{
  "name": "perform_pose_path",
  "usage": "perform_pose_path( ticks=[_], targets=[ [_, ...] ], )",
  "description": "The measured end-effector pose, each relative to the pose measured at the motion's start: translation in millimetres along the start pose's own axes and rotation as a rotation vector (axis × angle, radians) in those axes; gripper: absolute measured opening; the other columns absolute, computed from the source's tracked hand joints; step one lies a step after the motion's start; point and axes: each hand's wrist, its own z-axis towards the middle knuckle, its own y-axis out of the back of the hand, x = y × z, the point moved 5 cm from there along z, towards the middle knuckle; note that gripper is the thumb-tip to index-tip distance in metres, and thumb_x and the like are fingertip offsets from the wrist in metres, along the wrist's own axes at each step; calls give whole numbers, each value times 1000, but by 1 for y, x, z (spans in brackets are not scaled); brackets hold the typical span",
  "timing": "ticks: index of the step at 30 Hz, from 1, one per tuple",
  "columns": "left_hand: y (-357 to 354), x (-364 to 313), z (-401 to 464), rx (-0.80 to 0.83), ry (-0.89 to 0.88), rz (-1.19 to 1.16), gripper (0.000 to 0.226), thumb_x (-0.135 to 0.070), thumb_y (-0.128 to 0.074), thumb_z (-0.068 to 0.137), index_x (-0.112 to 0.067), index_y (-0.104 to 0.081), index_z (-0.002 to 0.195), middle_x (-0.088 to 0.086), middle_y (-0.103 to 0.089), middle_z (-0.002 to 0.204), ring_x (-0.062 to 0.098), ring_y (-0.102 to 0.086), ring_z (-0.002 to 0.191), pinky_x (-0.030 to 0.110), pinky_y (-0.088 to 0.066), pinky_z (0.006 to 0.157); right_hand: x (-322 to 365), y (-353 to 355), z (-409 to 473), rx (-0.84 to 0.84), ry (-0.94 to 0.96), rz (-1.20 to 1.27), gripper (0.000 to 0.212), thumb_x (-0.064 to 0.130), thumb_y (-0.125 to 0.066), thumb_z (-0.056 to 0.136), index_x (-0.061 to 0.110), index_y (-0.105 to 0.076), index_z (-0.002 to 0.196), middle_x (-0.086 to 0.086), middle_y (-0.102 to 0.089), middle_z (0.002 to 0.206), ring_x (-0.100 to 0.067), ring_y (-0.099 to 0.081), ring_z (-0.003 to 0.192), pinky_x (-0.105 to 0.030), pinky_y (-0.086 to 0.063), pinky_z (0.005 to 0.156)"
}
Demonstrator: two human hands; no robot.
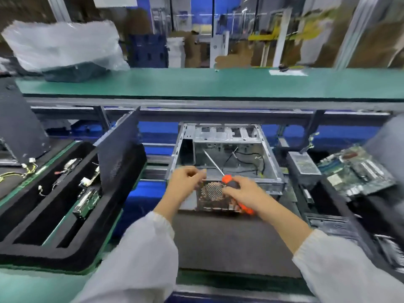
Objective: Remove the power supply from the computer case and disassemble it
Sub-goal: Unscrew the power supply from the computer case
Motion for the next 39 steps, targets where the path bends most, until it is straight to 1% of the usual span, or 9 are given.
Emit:
perform_pose_path(
  ticks=[4,8,13,15,19,23,27,31,39],
  targets=[
    [16,-9,56,-210,-12,178,14,-19,-68,90,-5,-67,91,12,-66,85,24,-60,82,30,-46,67,-20,89,38,-151,-43,-108,28,13,-61,87,8,-55,59,1,-54,37,-12,-54,32,-17,-44,41],
    [23,12,104,-169,217,504,61,-26,-71,88,3,-43,133,24,-42,134,37,-44,124,40,-37,103,-25,133,76,-227,-67,-284,37,19,-60,89,8,-51,55,-7,-55,46,-22,-58,46,-24,-46,48],
    [31,30,147,-163,254,600,44,-18,-68,88,2,-40,116,20,-46,126,33,-49,107,37,-40,82,-28,152,127,-290,-140,-738,19,21,-54,92,4,-61,97,-17,-61,100,-31,-59,86,-29,-43,68],
    [40,35,161,-174,266,707,27,-17,-61,89,-4,-44,106,13,-52,110,32,-51,102,38,-36,88,-32,155,143,-297,-180,-814,24,21,-56,90,3,-58,107,-16,-62,103,-31,-60,88,-30,-46,69],
    [45,62,183,-34,356,530,17,-16,-62,89,-5,-50,88,7,-51,84,28,-50,91,33,-41,80,-40,160,167,-354,-220,-857,22,23,-57,90,6,-54,103,-12,-62,98,-32,-62,93,-33,-47,72],
    [38,85,197,7,423,181,30,-11,-61,89,3,-58,115,21,-63,112,37,-60,105,44,-49,96,-56,170,187,-305,-305,-774,21,30,-54,89,9,-54,88,-4,-55,77,-27,-57,76,-31,-45,68],
    [31,93,214,-10,483,97,36,-8,-61,90,6,-54,123,20,-60,108,34,-57,92,39,-47,81,-72,176,196,-191,-418,-636,38,41,-66,82,10,-49,68,-3,-55,60,-19,-55,54,-24,-42,52],
    [30,95,225,-29,520,164,30,5,-56,85,9,-54,114,20,-54,95,30,-50,82,34,-40,69,-83,178,200,-202,-469,-529,35,35,-73,72,8,-51,76,-3,-57,51,-13,-50,39,-13,-33,35],
    [34,89,217,-111,431,76,10,12,-50,78,3,-53,82,14,-47,76,26,-44,71,29,-35,62,-80,186,208,-182,-403,-559,29,32,-71,70,10,-53,69,-2,-55,49,-14,-51,42,-19,-40,43]
  ],
)
